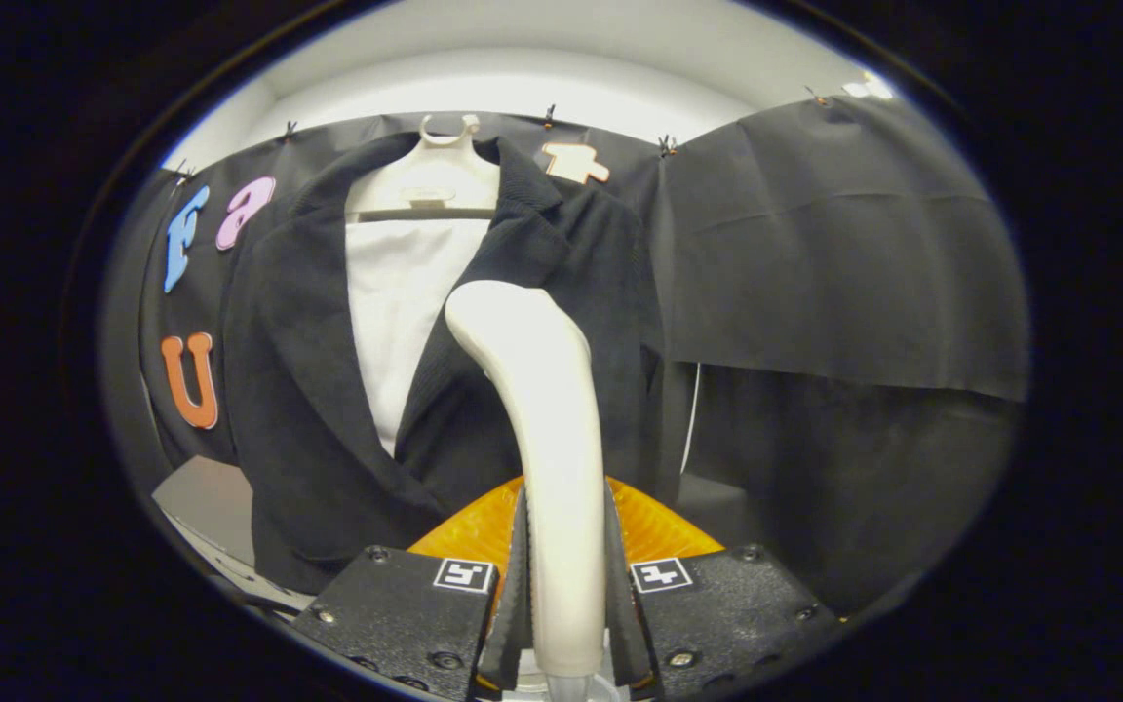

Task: Iron the clothes twice with a garment steamer, once on the left side and once on the right side.

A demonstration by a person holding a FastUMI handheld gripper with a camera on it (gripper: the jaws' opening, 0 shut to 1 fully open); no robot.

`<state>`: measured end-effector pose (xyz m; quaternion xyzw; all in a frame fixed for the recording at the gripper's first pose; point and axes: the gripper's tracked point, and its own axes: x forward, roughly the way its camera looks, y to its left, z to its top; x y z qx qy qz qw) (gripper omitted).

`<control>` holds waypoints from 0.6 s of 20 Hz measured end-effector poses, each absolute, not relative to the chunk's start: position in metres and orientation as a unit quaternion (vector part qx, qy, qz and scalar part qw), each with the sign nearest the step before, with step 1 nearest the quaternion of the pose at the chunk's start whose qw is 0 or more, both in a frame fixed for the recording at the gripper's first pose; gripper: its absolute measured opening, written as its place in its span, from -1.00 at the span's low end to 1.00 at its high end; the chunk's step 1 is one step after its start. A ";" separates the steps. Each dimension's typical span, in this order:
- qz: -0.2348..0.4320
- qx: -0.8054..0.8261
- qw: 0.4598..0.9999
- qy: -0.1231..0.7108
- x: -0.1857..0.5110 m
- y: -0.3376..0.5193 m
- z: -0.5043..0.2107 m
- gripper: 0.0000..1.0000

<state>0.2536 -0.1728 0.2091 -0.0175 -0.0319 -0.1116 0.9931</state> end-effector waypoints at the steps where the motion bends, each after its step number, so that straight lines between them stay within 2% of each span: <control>1: -0.113 -0.022 0.993 -0.030 0.254 -0.172 0.204 -0.24; 12: -0.130 -0.032 0.991 0.020 0.252 -0.162 0.126 -0.24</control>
